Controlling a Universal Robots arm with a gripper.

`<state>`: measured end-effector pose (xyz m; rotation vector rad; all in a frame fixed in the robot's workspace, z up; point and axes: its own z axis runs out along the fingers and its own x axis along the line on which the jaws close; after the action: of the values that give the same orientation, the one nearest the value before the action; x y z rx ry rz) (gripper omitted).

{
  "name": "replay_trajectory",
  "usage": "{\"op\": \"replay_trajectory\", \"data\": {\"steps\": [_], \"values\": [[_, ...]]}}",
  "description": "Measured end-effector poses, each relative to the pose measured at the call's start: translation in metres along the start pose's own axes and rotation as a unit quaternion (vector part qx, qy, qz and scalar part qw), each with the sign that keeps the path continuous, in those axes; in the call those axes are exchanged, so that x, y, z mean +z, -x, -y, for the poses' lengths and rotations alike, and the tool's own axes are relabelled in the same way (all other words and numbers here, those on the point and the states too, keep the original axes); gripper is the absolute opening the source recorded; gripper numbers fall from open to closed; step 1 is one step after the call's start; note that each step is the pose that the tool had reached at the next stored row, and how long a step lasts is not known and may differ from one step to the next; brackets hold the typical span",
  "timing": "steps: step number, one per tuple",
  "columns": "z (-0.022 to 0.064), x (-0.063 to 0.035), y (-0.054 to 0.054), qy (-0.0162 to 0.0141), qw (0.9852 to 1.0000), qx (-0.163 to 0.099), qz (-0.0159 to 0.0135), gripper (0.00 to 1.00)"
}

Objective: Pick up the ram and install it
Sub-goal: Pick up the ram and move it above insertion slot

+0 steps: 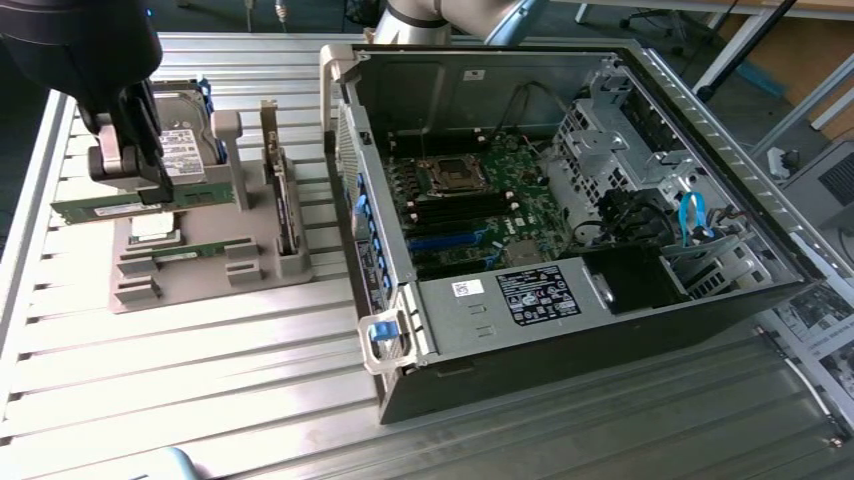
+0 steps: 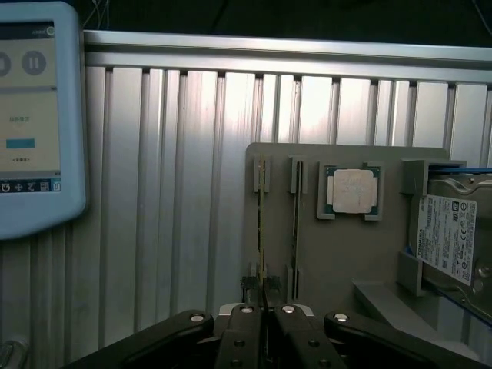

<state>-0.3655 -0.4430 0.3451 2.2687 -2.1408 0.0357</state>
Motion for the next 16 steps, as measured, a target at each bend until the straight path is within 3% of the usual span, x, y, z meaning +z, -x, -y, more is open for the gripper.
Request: {"op": "replay_trajectory", "data": {"steps": [16], "values": [[0.0000, -0.0086, -0.0003, 0.0000, 1.0000, 0.000, -0.0007, 0.13]]}}
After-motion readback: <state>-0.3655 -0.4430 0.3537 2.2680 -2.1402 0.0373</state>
